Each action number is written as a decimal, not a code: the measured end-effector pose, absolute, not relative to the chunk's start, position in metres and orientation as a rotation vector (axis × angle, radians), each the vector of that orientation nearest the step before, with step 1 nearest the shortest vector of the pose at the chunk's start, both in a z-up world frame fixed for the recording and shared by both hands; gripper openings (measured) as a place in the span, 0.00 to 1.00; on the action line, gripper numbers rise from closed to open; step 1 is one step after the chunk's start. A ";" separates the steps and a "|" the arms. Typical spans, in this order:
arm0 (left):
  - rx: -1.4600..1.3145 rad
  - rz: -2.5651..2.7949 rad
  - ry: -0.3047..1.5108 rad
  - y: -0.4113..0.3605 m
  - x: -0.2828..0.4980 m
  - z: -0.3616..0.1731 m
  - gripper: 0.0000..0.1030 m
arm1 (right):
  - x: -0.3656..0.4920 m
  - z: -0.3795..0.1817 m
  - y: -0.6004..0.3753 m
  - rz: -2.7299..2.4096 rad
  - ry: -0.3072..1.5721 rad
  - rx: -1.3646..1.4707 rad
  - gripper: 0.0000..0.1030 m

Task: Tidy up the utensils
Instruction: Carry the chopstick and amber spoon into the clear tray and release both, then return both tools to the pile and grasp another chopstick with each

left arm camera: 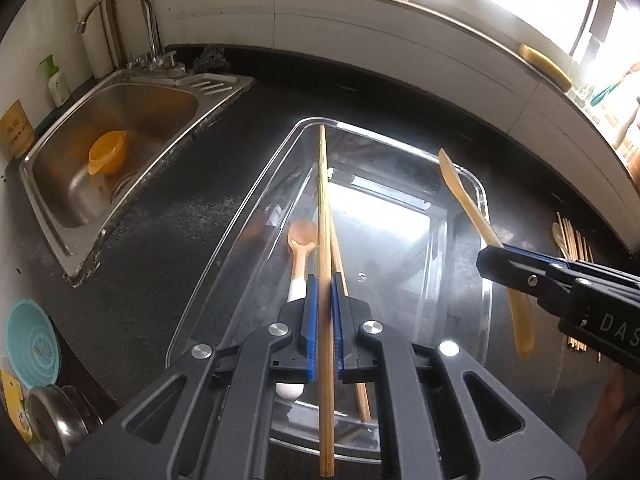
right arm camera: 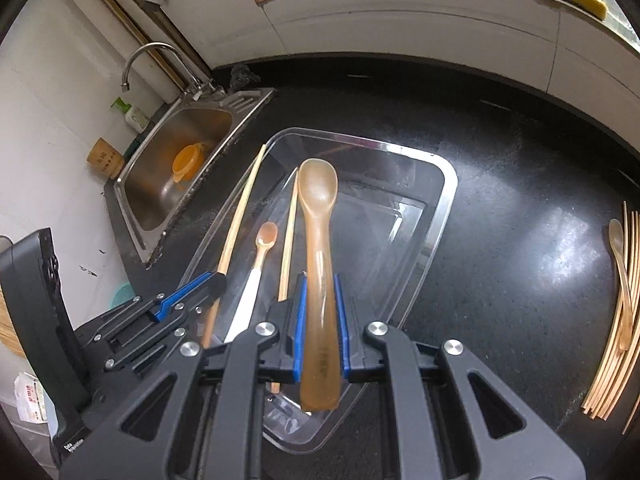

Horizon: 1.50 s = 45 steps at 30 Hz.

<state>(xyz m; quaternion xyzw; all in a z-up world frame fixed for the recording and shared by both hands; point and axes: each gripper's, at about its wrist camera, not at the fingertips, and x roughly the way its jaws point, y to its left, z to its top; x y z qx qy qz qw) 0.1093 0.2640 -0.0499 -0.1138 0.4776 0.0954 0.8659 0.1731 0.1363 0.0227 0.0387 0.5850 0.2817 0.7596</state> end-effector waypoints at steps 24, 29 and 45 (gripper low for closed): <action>-0.242 0.259 0.980 0.271 0.123 -0.058 0.79 | 0.215 0.028 0.124 0.593 1.236 0.150 0.74; -0.229 0.242 0.924 0.257 0.106 -0.041 0.93 | 0.185 0.044 0.054 0.529 1.164 0.180 0.81; -0.046 -0.144 0.932 0.039 0.124 -0.047 0.94 | 0.074 0.032 -0.202 0.025 1.036 0.076 0.85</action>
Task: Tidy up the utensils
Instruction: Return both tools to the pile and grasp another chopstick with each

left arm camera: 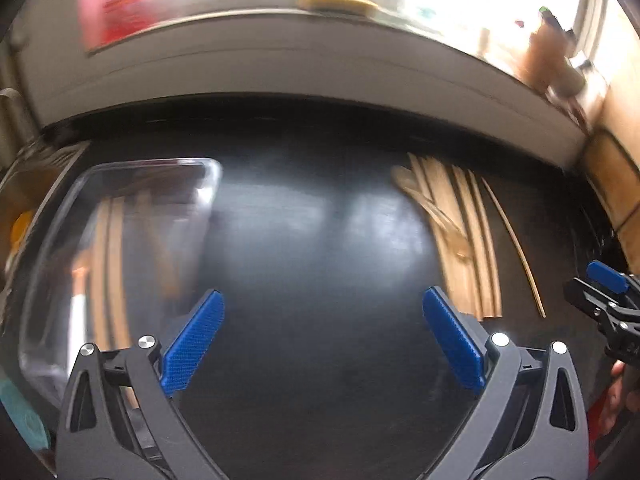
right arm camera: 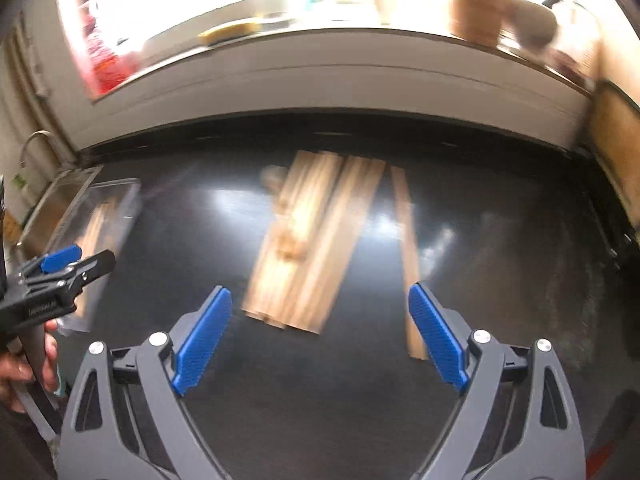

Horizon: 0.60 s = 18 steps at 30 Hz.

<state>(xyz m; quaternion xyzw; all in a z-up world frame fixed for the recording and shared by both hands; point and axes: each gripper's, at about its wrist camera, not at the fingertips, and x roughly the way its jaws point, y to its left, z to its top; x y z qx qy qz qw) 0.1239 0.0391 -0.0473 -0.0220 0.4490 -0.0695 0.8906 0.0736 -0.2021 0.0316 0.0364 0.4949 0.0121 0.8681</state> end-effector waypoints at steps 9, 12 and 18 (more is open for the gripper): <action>0.056 -0.207 1.010 -0.043 0.176 -0.094 0.94 | 0.070 0.004 -0.248 -0.053 1.060 0.094 0.85; 0.075 -0.206 1.027 -0.051 0.191 -0.106 0.94 | 0.077 -0.008 -0.255 -0.060 1.071 0.098 0.85; 0.083 -0.189 1.054 -0.056 0.214 -0.125 0.94 | 0.097 -0.026 -0.259 -0.064 1.086 0.093 0.85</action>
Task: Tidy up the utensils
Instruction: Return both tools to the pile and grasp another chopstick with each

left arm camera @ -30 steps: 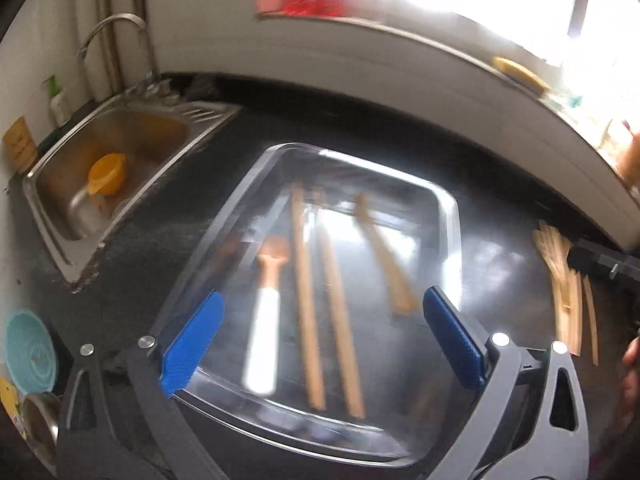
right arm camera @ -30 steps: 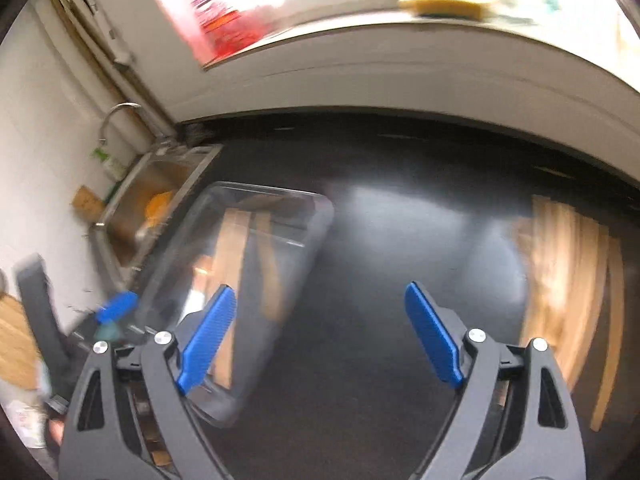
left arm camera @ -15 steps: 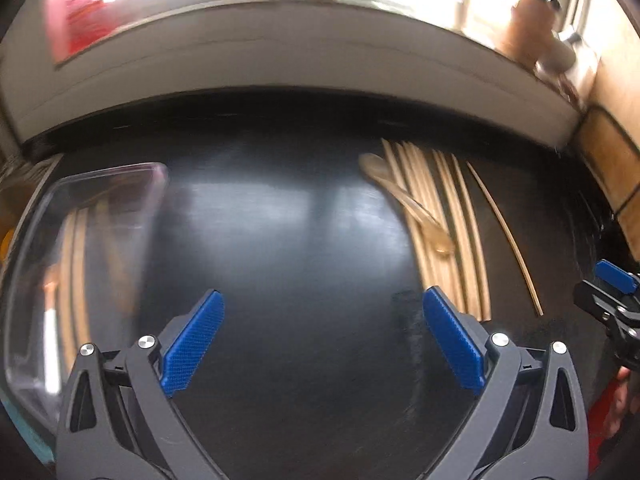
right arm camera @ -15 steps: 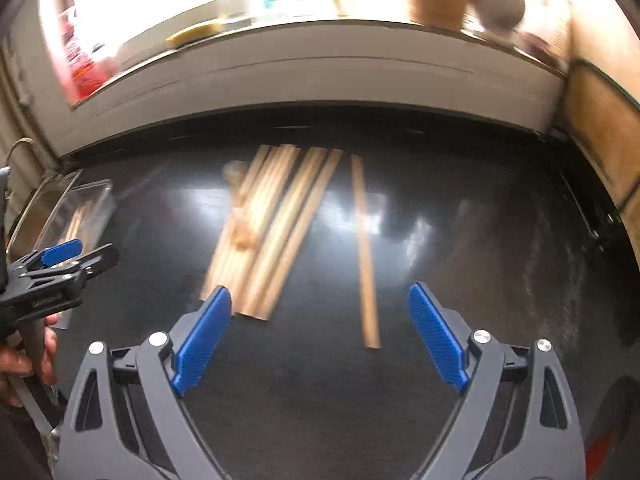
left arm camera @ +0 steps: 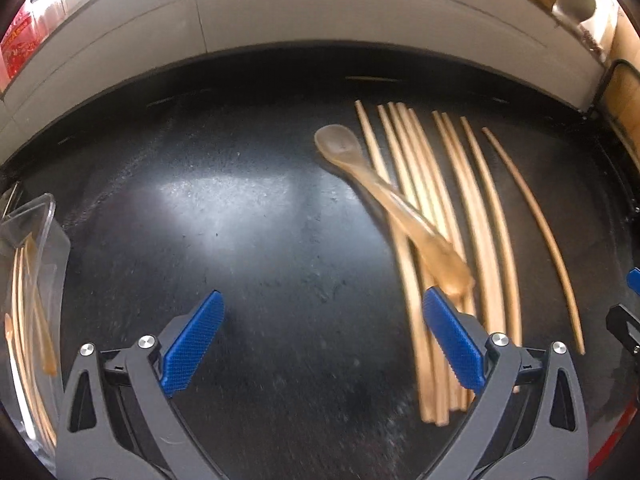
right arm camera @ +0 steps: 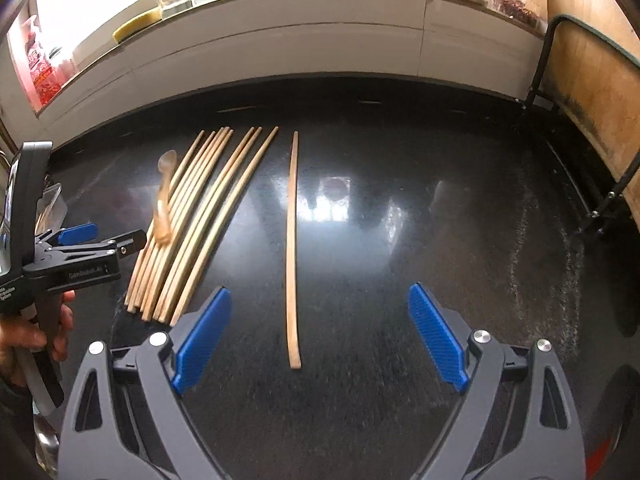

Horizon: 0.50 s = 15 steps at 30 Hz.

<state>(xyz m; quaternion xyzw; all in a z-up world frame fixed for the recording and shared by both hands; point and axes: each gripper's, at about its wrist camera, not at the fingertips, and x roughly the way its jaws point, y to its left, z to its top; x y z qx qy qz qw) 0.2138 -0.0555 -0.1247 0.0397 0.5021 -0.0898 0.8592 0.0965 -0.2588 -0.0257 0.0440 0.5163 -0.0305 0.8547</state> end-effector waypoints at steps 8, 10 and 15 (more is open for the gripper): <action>0.131 -0.187 1.022 -0.061 0.235 -0.130 0.94 | 0.132 -0.049 -0.253 -0.093 1.112 0.026 0.85; 0.139 -0.202 1.011 -0.064 0.238 -0.131 0.94 | 0.143 -0.054 -0.252 -0.091 1.115 0.011 0.85; 0.152 -0.225 0.987 -0.069 0.240 -0.129 0.90 | 0.165 -0.071 -0.251 -0.097 1.136 -0.022 0.84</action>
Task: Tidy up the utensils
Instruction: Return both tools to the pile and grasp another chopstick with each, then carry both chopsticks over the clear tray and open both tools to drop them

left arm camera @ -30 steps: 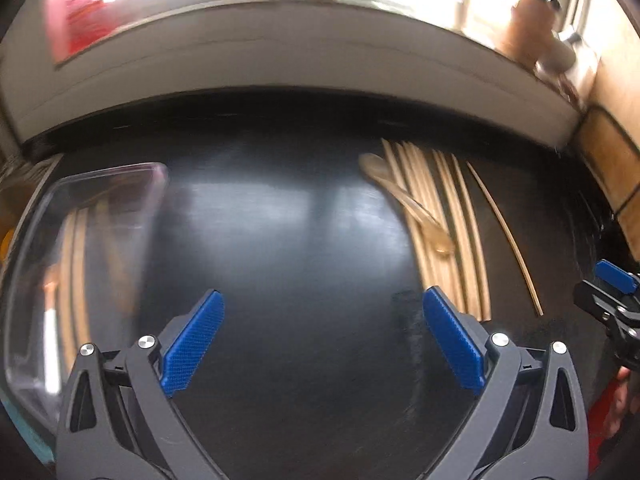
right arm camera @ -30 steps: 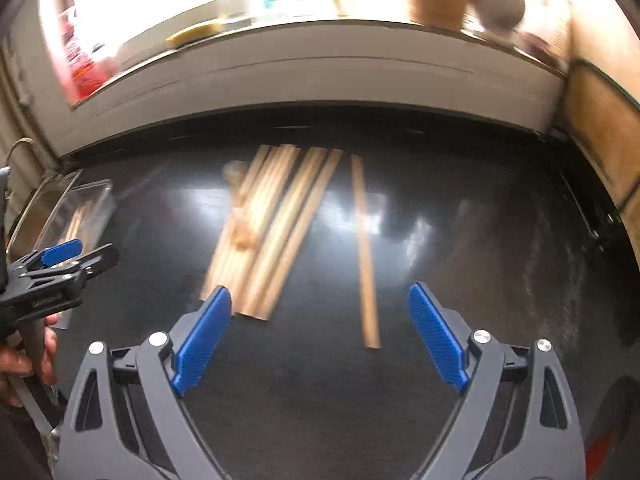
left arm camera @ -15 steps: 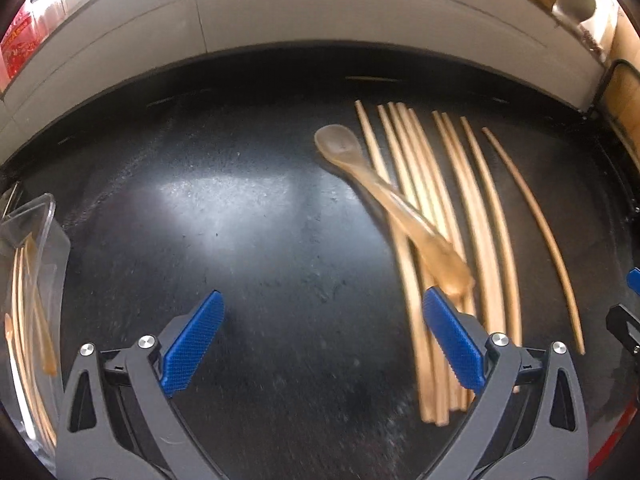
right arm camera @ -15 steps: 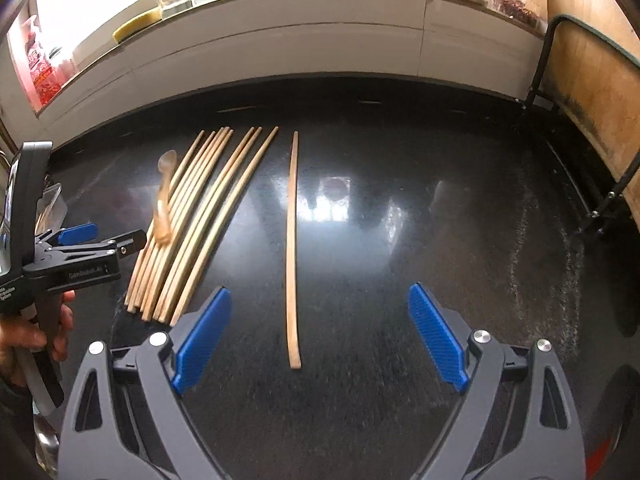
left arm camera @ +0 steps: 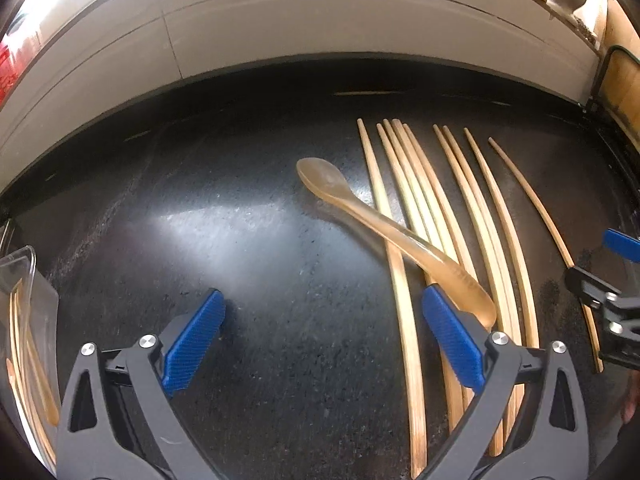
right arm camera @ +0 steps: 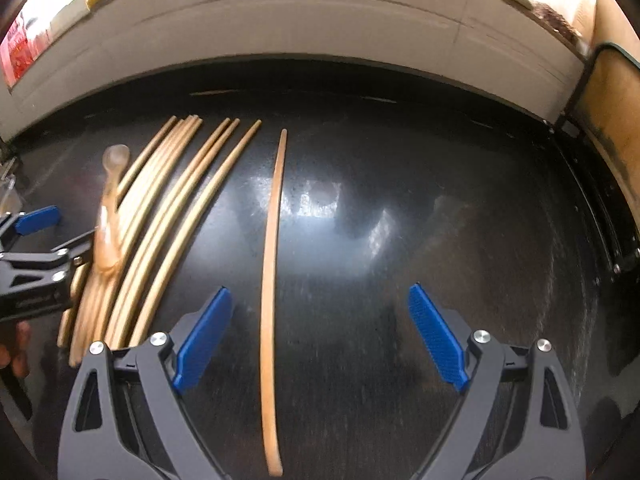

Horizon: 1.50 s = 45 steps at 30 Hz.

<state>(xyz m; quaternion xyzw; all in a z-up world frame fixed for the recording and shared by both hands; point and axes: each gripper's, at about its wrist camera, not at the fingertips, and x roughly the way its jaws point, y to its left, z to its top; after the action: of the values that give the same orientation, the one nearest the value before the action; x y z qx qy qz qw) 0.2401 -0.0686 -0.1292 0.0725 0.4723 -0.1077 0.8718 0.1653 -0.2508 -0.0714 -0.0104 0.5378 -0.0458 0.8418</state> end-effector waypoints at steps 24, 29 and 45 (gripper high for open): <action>0.100 -0.293 0.892 -0.062 0.187 -0.051 0.06 | 0.134 -0.029 -0.248 0.007 1.093 0.203 0.07; 0.101 -0.289 0.842 -0.059 0.170 -0.024 0.06 | 0.126 -0.021 -0.249 0.010 1.085 0.217 0.07; 0.108 -0.205 0.989 -0.017 0.152 -0.112 0.06 | 0.098 -0.062 -0.245 -0.020 1.167 0.144 0.07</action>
<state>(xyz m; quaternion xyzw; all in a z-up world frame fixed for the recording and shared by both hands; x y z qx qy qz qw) 0.1517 -0.0170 -0.1124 0.0516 0.4737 -0.0981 0.8737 0.0978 -0.2446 -0.0625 0.0679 0.5503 -0.0094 0.8322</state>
